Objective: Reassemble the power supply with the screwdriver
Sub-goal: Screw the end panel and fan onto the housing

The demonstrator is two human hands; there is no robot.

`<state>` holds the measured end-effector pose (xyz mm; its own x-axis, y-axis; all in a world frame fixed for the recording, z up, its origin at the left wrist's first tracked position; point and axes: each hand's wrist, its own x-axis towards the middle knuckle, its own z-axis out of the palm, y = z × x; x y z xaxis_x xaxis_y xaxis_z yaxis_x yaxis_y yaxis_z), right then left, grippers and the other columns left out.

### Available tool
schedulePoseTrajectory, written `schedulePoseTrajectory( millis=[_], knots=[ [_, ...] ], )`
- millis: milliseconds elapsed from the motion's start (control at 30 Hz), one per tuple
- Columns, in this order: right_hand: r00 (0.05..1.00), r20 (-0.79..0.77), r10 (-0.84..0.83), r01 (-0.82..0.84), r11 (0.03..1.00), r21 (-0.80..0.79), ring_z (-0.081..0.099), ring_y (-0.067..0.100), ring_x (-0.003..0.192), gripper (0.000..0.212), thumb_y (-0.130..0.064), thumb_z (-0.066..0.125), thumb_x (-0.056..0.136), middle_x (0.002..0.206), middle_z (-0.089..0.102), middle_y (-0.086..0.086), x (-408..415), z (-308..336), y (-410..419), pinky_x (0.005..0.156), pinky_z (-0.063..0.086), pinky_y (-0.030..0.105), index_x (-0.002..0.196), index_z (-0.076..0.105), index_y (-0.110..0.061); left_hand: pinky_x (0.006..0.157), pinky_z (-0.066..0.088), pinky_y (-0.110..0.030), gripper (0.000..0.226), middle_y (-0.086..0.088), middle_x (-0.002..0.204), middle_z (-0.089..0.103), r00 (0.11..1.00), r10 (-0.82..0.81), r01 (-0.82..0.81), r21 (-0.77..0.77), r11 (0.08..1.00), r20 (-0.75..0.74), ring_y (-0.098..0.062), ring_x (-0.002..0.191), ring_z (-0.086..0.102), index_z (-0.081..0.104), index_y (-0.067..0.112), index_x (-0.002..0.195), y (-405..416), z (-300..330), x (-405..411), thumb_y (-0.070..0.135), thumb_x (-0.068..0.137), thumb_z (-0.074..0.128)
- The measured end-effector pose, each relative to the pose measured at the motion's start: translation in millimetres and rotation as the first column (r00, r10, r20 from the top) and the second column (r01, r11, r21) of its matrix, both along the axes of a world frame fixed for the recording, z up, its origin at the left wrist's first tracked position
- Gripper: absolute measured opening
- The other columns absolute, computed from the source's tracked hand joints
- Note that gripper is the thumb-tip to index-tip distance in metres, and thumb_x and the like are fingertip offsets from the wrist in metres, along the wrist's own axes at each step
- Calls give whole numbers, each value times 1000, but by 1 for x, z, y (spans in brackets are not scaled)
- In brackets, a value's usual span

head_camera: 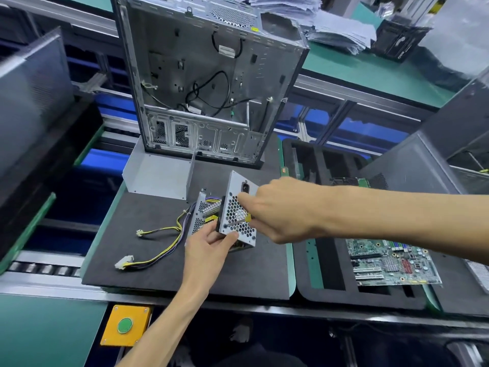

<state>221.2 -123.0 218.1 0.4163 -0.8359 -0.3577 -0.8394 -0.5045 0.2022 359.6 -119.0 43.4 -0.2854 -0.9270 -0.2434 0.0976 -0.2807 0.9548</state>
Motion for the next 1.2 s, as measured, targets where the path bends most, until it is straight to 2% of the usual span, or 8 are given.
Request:
schedulePoseTrajectory(
  millis=[267, 367, 500, 600, 767, 967, 1100, 1200],
  knots=[
    [284, 242, -928, 587, 368, 721, 19, 13, 37, 38, -11, 51, 99, 46, 29, -2, 2, -12, -10, 37, 16, 16, 66, 34, -17, 85, 54, -27, 10, 9, 92, 80, 998, 32, -32, -4, 999, 45, -9, 88, 71, 75, 21, 95, -4, -5, 9, 14, 89, 72],
    [412, 222, -884, 589, 444, 675, 25, 16, 38, 37, -11, 56, 96, 47, 32, 0, 3, -7, -11, 38, 20, 18, 64, 37, -14, 91, 53, -30, 14, 9, 95, 80, 1000, 19, -19, 17, 1000, 14, -9, 94, 73, 75, 21, 100, -5, -3, 11, 12, 90, 72],
    [969, 76, -234, 226, 968, 108, 55, 34, 70, 21, -25, 51, 98, 81, 59, 10, 0, -1, -3, 56, 41, 33, 92, 53, -5, 84, 50, -21, 19, 11, 97, 79, 1000, 9, -9, 8, 1000, 16, -5, 97, 73, 75, 23, 107, -5, -4, 11, 14, 91, 73],
    [931, -235, 280, -299, 953, -50, 41, 30, 60, 15, -21, 45, 100, 76, 55, 5, 0, 4, 1, 49, 21, 34, 87, 42, -14, 77, 50, -11, 19, 11, 96, 79, 1000, 1, -1, -5, 1000, 18, -4, 93, 73, 74, 25, 104, -5, -4, 10, 13, 91, 72],
    [969, 18, -245, 241, 962, 127, 38, 27, 53, 37, -31, 46, 103, 61, 44, 11, 5, 0, 3, 56, 38, 34, 71, 49, -12, 71, 49, -6, 18, 8, 95, 80, 1000, 2, -2, -9, 1000, -10, -1, 87, 74, 73, 19, 104, -2, -3, 4, 7, 90, 72],
    [218, 155, -963, 586, 256, 769, 17, 10, 35, 27, -16, 49, 101, 43, 25, -6, -4, -11, -10, 35, 14, 14, 78, 59, -7, 71, 48, -6, 17, 8, 95, 80, 1000, 16, -16, -23, 1000, -14, 1, 87, 73, 75, 21, 102, -3, -6, 6, 9, 91, 72],
    [397, 153, -905, 586, 379, 716, 23, 15, 39, 26, -15, 55, 97, 51, 32, 2, -4, -3, -12, 39, 18, 17, 74, 44, -13, 74, 51, -8, 21, 7, 98, 80, 999, -15, 15, -8, 1000, -39, -3, 92, 74, 74, 20, 108, -5, -4, 7, 7, 91, 72],
    [872, 70, -485, 444, 842, 306, 47, 25, 58, 23, -24, 51, 98, 72, 56, 12, -6, 3, -4, 51, 38, 27, 85, 56, -5, 73, 51, -8, 19, 6, 97, 80, 999, -32, 32, -5, 999, -29, -4, 90, 75, 73, 17, 107, -5, -2, 4, 8, 91, 73]
  ],
)
